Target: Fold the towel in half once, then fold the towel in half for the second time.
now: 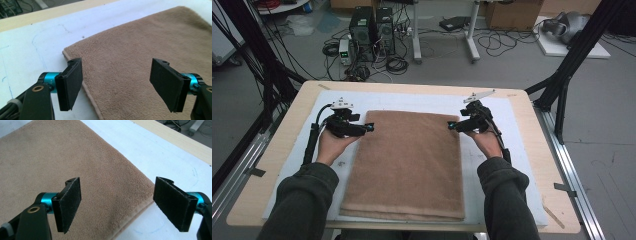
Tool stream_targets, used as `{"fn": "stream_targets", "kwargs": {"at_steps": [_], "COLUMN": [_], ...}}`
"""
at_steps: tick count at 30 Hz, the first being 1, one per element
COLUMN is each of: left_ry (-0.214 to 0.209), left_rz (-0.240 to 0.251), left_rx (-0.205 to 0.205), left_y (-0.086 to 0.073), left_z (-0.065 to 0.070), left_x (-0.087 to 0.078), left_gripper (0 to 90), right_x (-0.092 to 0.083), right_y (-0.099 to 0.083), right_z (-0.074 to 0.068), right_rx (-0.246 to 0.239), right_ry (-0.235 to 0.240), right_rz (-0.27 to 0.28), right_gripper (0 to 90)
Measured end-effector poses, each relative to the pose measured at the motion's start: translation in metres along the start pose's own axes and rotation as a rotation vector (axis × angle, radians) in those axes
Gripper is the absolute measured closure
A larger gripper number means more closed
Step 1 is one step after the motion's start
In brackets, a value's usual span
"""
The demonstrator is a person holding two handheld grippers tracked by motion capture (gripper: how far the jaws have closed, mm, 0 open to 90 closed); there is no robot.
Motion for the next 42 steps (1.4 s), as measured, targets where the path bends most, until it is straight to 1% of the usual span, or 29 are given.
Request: {"fn": "stream_targets", "kwargs": {"at_steps": [1,4,5,6,7,9,11,12,13,15,16,18,19,21,22,24,26,27,28,29,30,32,34,35,37,39,41,42], "left_ry": [-0.003,0.014,0.019,0.017,0.019,0.026,0.03,0.032,0.034,0.038,0.042,0.049,0.05,0.061,0.064,0.07,0.074,0.072,0.072,0.071,0.069,0.073,0.069,0.064,0.069,0.085,0.099,0.107], "left_rz": [-0.003,-0.032,-0.039,-0.041,-0.044,-0.045,-0.03,-0.018,-0.007,-0.001,-0.012,-0.032,-0.034,-0.042,-0.043,-0.045,-0.055,-0.051,-0.049,-0.049,-0.05,-0.065,-0.057,-0.048,-0.037,-0.058,-0.084,-0.105], "left_rx": [-0.001,0.029,0.024,0.009,0.006,0.01,0.016,0.011,0.002,-0.015,-0.018,-0.021,-0.03,-0.033,-0.03,-0.032,-0.028,-0.035,-0.03,-0.029,-0.03,-0.026,-0.033,-0.04,-0.044,-0.05,-0.069,-0.075], "left_y": [-0.001,-0.005,-0.006,-0.007,-0.008,-0.009,-0.009,-0.009,-0.009,-0.01,-0.012,-0.015,-0.017,-0.018,-0.019,-0.02,-0.021,-0.021,-0.022,-0.023,-0.023,-0.025,-0.025,-0.024,-0.024,-0.027,-0.031,-0.034], "left_z": [0.0,-0.001,-0.002,-0.004,-0.005,-0.006,-0.006,-0.007,-0.009,-0.012,-0.013,-0.015,-0.016,-0.017,-0.017,-0.017,-0.018,-0.017,-0.016,-0.016,-0.016,-0.017,-0.018,-0.019,-0.02,-0.024,-0.027,-0.029], "left_x": [0.002,0.008,0.01,0.011,0.012,0.014,0.014,0.015,0.015,0.017,0.019,0.022,0.024,0.027,0.028,0.029,0.03,0.031,0.031,0.031,0.032,0.032,0.032,0.031,0.031,0.033,0.037,0.039], "left_gripper": [26.8,26.8,26.9,26.9,26.9,26.9,27.2,28.1,29.1,29.3,29.3,29.2,29.1,28.7,28.7,28.8,28.8,28.8,29.1,29.8,30.0,29.7,29.4,29.6,31.1,31.1,30.5,30.9], "right_x": [0.002,0.009,0.011,0.014,0.016,0.019,0.022,0.023,0.025,0.028,0.03,0.034,0.035,0.038,0.039,0.039,0.039,0.039,0.039,0.039,0.038,0.038,0.038,0.038,0.037,0.039,0.041,0.043], "right_y": [-0.001,-0.004,-0.005,-0.006,-0.007,-0.009,-0.011,-0.012,-0.012,-0.014,-0.015,-0.019,-0.02,-0.024,-0.024,-0.025,-0.024,-0.024,-0.025,-0.025,-0.026,-0.027,-0.027,-0.027,-0.026,-0.027,-0.031,-0.032], "right_z": [0.0,0.001,0.002,0.002,0.002,0.002,0.003,0.003,0.003,0.004,0.005,0.006,0.007,0.008,0.009,0.009,0.009,0.009,0.01,0.011,0.012,0.014,0.014,0.014,0.014,0.016,0.017,0.017], "right_rx": [0.018,0.026,0.034,0.032,0.034,0.016,0.014,0.018,0.017,0.014,0.009,0.02,0.02,0.029,0.024,0.033,0.025,0.025,0.026,0.029,0.045,0.048,0.036,0.038,0.042,0.044,0.051,0.058], "right_ry": [-0.004,-0.013,-0.015,-0.021,-0.021,-0.03,-0.033,-0.042,-0.041,-0.042,-0.048,-0.051,-0.056,-0.054,-0.056,-0.059,-0.067,-0.07,-0.072,-0.077,-0.081,-0.085,-0.085,-0.085,-0.077,-0.075,-0.074,-0.076], "right_rz": [0.003,-0.013,-0.021,-0.03,-0.033,-0.023,-0.027,-0.035,-0.034,-0.046,-0.054,-0.062,-0.067,-0.083,-0.082,-0.083,-0.079,-0.082,-0.08,-0.08,-0.082,-0.086,-0.087,-0.083,-0.072,-0.079,-0.104,-0.117], "right_gripper": [21.8,21.8,21.8,21.8,21.9,22.9,23.2,23.2,23.4,24.3,24.4,24.4,24.3,24.4,24.4,24.7,25.1,25.2,25.2,25.2,25.2,25.2,25.2,25.2,26.4,26.4,26.4,27.1]}}
Point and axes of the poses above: each handheld gripper's, and its own axes: x roughly forward along the jaws, y roughly out of its top, z roughly to its right, the point moved 1 cm from there along x, roughly forward along the jaws, and after that the axes turned 7 degrees about z, right-handed, at the moved point
